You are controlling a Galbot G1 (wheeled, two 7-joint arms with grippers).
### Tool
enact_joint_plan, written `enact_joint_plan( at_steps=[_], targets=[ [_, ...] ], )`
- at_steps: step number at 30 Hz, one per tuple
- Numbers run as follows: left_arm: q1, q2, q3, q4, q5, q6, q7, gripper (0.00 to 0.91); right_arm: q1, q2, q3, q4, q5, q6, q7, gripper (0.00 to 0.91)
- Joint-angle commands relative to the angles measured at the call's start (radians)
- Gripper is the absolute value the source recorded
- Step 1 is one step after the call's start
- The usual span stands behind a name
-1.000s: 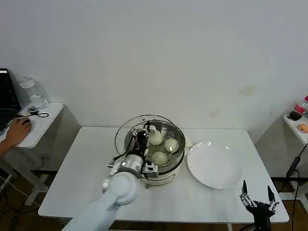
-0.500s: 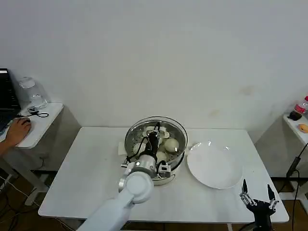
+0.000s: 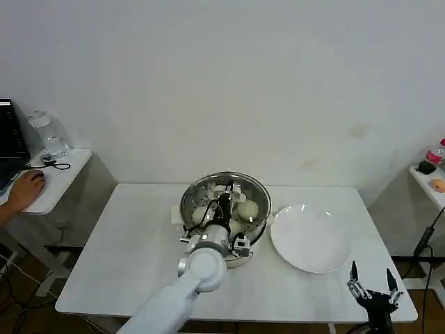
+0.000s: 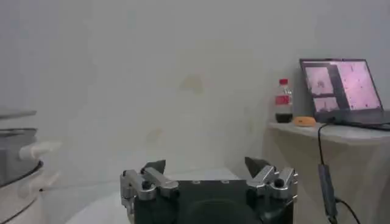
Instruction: Take steamed baozi put them in steamer then cover it.
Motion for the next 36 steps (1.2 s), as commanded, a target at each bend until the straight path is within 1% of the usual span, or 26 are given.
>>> enact_joint_plan(
  at_steps=[1,27,28,29,36],
  targets=[
    [-0.005,-0.011,-0.002,0.028,0.007,-0.001,-0.004,0.0,0.002,-0.001,0.0,0.0,0.002,-0.001,0.0,0.907],
    [0.0,-0.014,-0.021,0.066,0.004,-0.02,-0.031,0.0,-0.001,-0.002,-0.005,0.005,0.008,0.003,-0.003,0.907],
    [0.0,-0.015,-0.021,0.065,0.002,-0.019,-0.035,0.625,-0.002,-0.002,-0.005,0.006,0.009,0.003,-0.003,0.907],
    [0.0,-0.015,-0.021,0.065,-0.002,-0.018,-0.041,0.907,-0.002,-0.003,-0.005,0.006,0.009,0.003,-0.003,0.907],
    [0.008,-0.019,-0.011,0.044,-0.019,0.005,-0.046,0.907,-0.005,-0.008,-0.003,0.001,0.014,0.007,-0.006,0.907]
  ],
)
